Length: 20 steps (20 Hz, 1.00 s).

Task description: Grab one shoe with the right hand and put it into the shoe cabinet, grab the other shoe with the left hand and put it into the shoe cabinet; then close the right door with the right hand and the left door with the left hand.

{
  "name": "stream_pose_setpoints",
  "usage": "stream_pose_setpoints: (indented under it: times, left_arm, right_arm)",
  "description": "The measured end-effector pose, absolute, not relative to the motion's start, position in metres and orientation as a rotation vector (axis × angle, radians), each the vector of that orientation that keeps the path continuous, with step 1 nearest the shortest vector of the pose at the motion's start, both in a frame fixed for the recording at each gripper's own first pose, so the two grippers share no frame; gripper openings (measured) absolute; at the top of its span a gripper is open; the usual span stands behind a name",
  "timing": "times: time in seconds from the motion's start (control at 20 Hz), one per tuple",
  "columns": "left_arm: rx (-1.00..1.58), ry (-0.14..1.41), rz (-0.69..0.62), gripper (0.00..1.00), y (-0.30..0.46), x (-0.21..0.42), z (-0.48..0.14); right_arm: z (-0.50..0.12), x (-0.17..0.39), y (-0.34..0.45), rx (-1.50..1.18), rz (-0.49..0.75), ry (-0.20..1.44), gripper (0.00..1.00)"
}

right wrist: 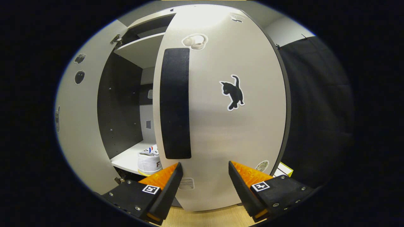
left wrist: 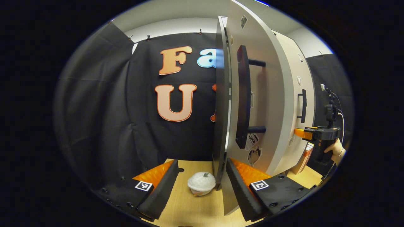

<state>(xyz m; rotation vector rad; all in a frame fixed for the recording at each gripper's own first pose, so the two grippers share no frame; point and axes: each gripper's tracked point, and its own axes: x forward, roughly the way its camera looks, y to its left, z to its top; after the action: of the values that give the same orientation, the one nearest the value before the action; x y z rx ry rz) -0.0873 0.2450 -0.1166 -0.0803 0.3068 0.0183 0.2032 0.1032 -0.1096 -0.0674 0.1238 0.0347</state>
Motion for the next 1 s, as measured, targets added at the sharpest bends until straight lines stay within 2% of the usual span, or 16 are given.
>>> stream_pose_setpoints:
  times: [0.2,0.25,0.35,0.45,0.5,0.6,0.65,0.7,0.8,1.0]
  left_arm:
    - [-0.069,0.306,0.007,0.97,0.239,-0.082,-0.118]
    - [-0.058,0.3,0.012,0.94,0.239,-0.084,-0.119]
    - [-0.063,0.298,0.002,0.99,0.233,-0.089,-0.119]
    - [-0.068,0.298,-0.012,0.92,0.227,-0.091,-0.119]
    - [-0.062,0.296,-0.009,0.95,0.226,-0.093,-0.117]
    - [-0.068,0.294,-0.007,0.95,0.222,-0.096,-0.116]
    - [-0.08,0.299,-0.018,0.92,0.215,-0.096,-0.118]
    - [-0.086,0.301,-0.033,0.95,0.207,-0.096,-0.119]
    - [-0.075,0.292,-0.066,0.92,0.185,-0.099,-0.114]
    - [-0.085,0.285,-0.116,0.95,0.149,-0.092,-0.113]
  right_arm:
    - [-0.109,0.188,0.099,-0.072,0.029,0.12,0.91]
    - [-0.108,0.182,0.096,-0.078,0.027,0.118,0.91]
    - [-0.103,0.164,0.092,-0.092,0.029,0.112,0.91]
    - [-0.1,0.156,0.089,-0.1,0.032,0.108,0.91]
    - [-0.097,0.152,0.087,-0.103,0.031,0.104,0.91]
    - [-0.092,0.143,0.081,-0.109,0.028,0.092,0.91]
    - [-0.089,0.138,0.078,-0.111,0.027,0.087,0.91]
    - [-0.087,0.134,0.075,-0.115,0.026,0.082,0.91]
    - [-0.081,0.127,0.066,-0.13,0.016,0.07,0.9]
    - [-0.066,0.109,0.046,-0.151,0.0,0.045,0.91]
